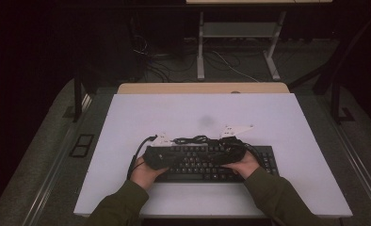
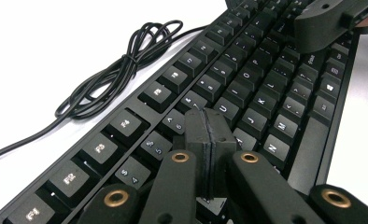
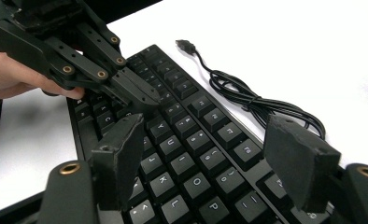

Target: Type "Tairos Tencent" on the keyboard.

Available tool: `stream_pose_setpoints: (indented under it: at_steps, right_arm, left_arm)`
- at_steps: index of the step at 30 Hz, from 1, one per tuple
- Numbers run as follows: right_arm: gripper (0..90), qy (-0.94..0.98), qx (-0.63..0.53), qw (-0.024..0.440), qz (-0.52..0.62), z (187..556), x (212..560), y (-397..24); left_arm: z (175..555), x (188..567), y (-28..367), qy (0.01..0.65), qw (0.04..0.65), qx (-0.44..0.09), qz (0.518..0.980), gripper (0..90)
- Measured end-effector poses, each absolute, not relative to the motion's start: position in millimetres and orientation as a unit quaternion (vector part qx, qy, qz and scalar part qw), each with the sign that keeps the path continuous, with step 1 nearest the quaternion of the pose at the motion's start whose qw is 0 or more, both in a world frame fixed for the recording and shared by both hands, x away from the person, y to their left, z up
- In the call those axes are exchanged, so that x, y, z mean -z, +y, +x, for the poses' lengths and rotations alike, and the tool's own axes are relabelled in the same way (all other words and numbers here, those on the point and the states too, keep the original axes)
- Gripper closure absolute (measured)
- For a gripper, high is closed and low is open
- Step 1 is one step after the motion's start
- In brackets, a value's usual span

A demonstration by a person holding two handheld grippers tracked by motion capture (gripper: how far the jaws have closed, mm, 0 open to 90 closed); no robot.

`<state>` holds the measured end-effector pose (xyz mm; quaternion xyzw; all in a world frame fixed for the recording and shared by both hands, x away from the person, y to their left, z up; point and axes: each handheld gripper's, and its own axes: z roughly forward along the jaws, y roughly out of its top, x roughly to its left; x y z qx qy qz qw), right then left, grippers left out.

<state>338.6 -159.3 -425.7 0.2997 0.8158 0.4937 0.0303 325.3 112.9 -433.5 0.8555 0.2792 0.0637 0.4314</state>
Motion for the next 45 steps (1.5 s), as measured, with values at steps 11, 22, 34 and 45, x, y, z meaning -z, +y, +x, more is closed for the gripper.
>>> stream_pose_setpoints:
  at_steps: [11, 22, 34, 45]
  right_arm:
    - [21.6, 0.811, -0.496, 0.039, 0.307, 339.5, 426.5, -167.5]
    - [20.0, 0.813, -0.492, 0.047, 0.308, 337.3, 425.6, -175.8]
    - [19.6, 0.81, -0.489, 0.059, 0.318, 330.1, 424.6, -197.6]
    - [19.1, 0.805, -0.491, 0.067, 0.325, 322.0, 422.9, -216.6]
  left_arm:
    - [324.1, 428.7, 112.6, 0.279, 0.44, -0.057, 0.851, 70.7]
    - [319.4, 424.8, 120.5, 0.277, 0.45, -0.057, 0.847, 52.7]
    - [314.5, 423.5, 133.8, 0.274, 0.457, -0.056, 0.844, 34.1]
    - [306.7, 420.0, 142.7, 0.272, 0.467, -0.063, 0.839, 19.0]
